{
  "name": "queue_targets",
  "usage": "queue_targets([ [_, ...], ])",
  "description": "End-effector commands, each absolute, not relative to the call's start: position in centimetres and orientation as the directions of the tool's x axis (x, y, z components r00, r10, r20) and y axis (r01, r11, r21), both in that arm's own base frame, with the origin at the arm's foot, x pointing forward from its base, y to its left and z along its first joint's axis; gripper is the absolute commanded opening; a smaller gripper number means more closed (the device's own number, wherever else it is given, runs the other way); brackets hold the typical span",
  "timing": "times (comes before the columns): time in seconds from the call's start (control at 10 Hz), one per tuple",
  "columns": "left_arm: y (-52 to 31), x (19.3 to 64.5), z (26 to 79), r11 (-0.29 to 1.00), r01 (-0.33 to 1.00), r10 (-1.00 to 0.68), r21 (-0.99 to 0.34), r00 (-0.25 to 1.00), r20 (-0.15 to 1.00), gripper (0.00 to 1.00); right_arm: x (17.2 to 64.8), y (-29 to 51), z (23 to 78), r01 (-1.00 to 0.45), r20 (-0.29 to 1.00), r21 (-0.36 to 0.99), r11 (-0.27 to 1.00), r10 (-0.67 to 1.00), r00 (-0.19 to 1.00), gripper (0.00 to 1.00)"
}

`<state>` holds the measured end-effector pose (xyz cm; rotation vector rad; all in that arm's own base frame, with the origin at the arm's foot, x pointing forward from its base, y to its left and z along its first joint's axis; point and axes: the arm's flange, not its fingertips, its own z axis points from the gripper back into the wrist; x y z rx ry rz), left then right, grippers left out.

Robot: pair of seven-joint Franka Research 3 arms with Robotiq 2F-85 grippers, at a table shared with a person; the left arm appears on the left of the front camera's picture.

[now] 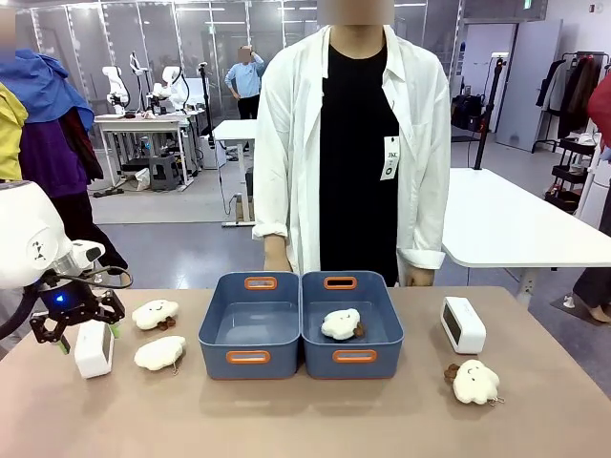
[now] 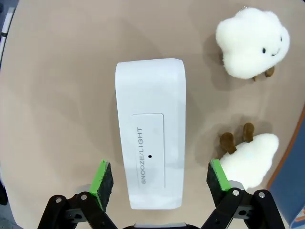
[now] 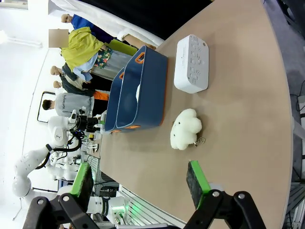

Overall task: Sort the digital clocks into the basket.
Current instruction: Pick up the Digital clock from the table and place it into the empty Plastic storage basket.

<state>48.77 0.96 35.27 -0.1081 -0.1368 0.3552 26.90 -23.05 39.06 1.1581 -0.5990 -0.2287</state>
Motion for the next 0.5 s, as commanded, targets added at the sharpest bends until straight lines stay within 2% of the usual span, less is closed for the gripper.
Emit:
queue_targets([
  [0.0, 1.0, 49.5, 34.4, 0.922, -0.367, 0.38, -0.126, 0.92, 0.1, 1.0, 26.7, -23.2, 39.3, -0.143, 0.333, 0.905, 0.4, -0.46, 0.823, 1.0],
  [0.1, 0.9, 49.7, 34.0, 0.922, -0.372, 0.382, -0.104, 0.918, 0.106, 1.0, 26.7, -23.2, 39.3, -0.143, 0.333, 0.905, 0.4, -0.46, 0.823, 1.0],
  [0.2, 0.7, 49.9, 33.8, 0.925, -0.369, 0.378, -0.092, 0.919, 0.109, 0.88, 26.7, -23.2, 39.3, -0.143, 0.333, 0.905, 0.4, -0.46, 0.823, 1.0],
  [0.3, 0.6, 49.9, 33.5, 0.923, -0.375, 0.383, -0.086, 0.918, 0.108, 0.42, 26.7, -23.2, 39.3, -0.143, 0.333, 0.905, 0.4, -0.46, 0.823, 1.0],
  [0.4, 0.5, 49.9, 33.4, 0.925, -0.372, 0.378, -0.076, 0.92, 0.102, 0.3, 26.7, -23.2, 39.3, -0.143, 0.333, 0.905, 0.4, -0.46, 0.823, 1.0],
])
